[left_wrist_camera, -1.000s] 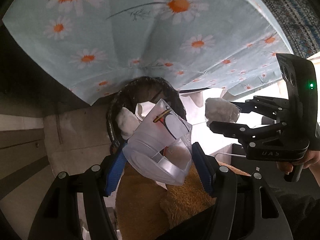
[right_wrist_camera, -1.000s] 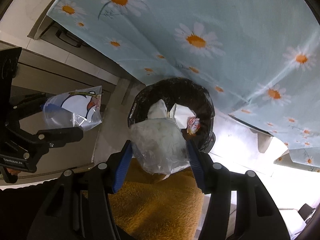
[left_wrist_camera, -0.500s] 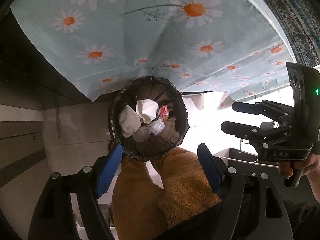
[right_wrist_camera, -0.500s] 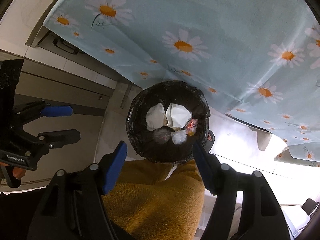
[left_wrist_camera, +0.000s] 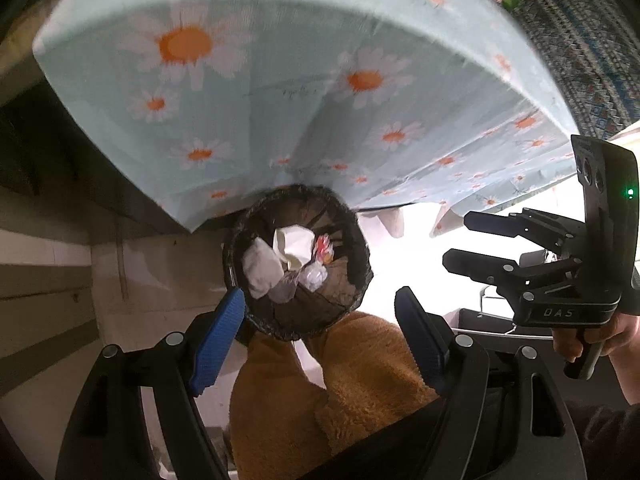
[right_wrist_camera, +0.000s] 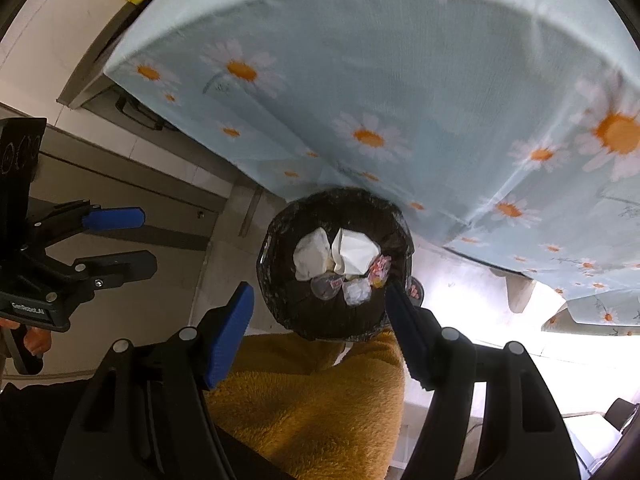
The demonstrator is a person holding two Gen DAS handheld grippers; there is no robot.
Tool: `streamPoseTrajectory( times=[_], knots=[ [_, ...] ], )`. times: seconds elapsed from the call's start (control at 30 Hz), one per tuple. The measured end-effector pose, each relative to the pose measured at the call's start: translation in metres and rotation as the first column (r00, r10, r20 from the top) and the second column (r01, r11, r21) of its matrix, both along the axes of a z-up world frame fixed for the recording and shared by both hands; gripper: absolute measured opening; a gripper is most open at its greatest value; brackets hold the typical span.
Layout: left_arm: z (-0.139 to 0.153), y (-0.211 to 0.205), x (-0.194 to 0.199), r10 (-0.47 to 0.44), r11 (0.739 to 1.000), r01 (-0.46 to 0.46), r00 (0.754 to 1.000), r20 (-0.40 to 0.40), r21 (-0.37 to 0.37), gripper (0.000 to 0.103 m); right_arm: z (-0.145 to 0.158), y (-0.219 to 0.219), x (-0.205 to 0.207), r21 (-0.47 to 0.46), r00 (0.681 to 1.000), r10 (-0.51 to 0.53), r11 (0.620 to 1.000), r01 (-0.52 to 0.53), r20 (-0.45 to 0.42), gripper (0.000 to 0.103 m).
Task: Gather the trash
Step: 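Raise both open tools back over the table, then grasp the white towel with the left tool while the right tool grasps another clear bag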
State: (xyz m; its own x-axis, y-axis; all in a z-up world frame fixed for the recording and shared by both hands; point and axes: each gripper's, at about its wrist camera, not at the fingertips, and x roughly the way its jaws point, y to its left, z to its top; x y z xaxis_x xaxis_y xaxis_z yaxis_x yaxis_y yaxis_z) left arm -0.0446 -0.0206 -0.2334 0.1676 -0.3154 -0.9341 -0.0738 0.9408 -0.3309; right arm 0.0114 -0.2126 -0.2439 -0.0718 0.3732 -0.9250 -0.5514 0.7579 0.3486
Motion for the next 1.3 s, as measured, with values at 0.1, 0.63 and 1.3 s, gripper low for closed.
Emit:
streamPoseTrajectory(
  times=[0.1,0.63,1.3],
  knots=[
    [0.019,0.003,0.002,-0.018,1.000,0.018,0.999,0.051,0.000,0.075,0.019,-0.001,0.001,0.015,0.999,-0.031,0.999,0.030,0.038,0.068],
    [0.148,0.032,0.050,-0.047,0.999,0.047,0.920,0.389,0.008,0.075,0.148,-0.027,0.037,0.164,0.912,-0.289,0.954,0.250,0.292,0.069],
    [0.132,0.047,0.245,0.206,0.974,-0.226,0.927,0.312,0.028,0.075,0.140,-0.026,0.290,0.185,0.919,-0.147,0.979,0.083,0.366,0.082]
  ],
)
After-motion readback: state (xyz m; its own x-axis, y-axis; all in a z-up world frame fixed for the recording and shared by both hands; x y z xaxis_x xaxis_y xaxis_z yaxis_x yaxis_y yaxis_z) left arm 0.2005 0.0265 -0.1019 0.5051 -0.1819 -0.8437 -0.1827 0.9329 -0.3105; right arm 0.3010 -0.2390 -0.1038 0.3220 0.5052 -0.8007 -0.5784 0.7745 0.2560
